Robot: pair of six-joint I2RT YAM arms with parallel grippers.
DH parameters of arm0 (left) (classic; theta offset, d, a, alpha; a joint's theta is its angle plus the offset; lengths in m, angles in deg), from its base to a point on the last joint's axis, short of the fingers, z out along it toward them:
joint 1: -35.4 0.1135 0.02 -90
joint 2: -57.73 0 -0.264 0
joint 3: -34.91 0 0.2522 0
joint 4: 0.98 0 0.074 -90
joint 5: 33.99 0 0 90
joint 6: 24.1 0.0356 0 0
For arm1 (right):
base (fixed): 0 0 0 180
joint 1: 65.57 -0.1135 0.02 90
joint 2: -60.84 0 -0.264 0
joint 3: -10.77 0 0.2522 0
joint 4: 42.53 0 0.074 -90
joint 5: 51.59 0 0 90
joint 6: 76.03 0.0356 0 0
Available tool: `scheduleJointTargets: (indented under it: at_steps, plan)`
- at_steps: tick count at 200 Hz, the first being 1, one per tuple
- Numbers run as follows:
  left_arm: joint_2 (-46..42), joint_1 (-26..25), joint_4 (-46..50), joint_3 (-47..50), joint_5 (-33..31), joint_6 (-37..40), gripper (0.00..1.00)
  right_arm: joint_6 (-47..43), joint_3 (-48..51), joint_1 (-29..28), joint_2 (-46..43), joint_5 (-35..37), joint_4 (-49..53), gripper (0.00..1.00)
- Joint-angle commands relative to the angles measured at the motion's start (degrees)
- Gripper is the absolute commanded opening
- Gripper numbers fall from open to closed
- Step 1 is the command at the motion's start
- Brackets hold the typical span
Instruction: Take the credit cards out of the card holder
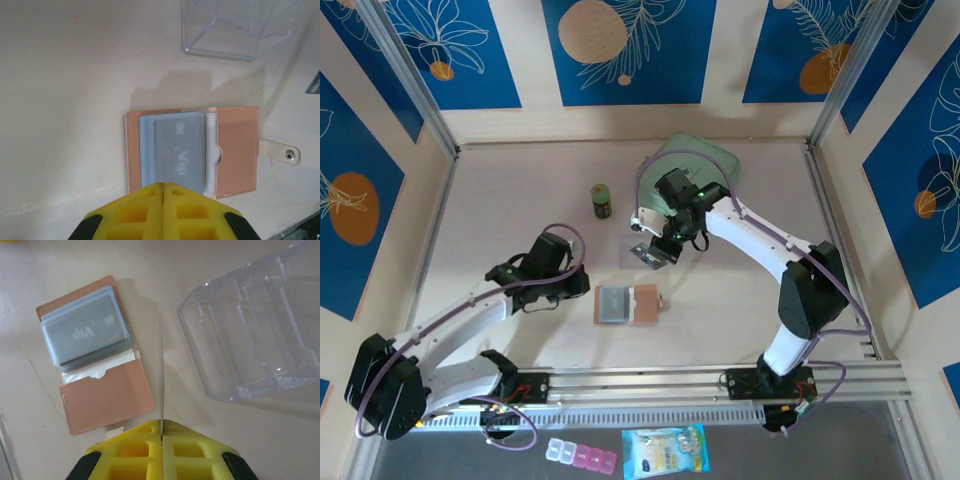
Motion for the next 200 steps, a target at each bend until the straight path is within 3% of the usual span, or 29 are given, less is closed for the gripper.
scheduleJointTargets:
  at_steps: [1, 89, 200]
  plan:
    - [-2.22, 1.45, 2.59, 0.85, 1.13, 1.56, 0.03, -5.78, -2.03, -0.31, 0.67, 0.24, 1.0, 0.0]
    - [-1.3, 2.2, 1.11, 1.34, 2.54, 0.34, 0.03, -16.14, -18.17, 0.92, 13.3, -0.72, 11.33, 0.0]
    - [0.45, 2.7, 0.14, 1.47, 3.91, -0.01, 0.03, -19.01, -29.28, 1.35, 22.72, 2.7, 15.75, 0.0]
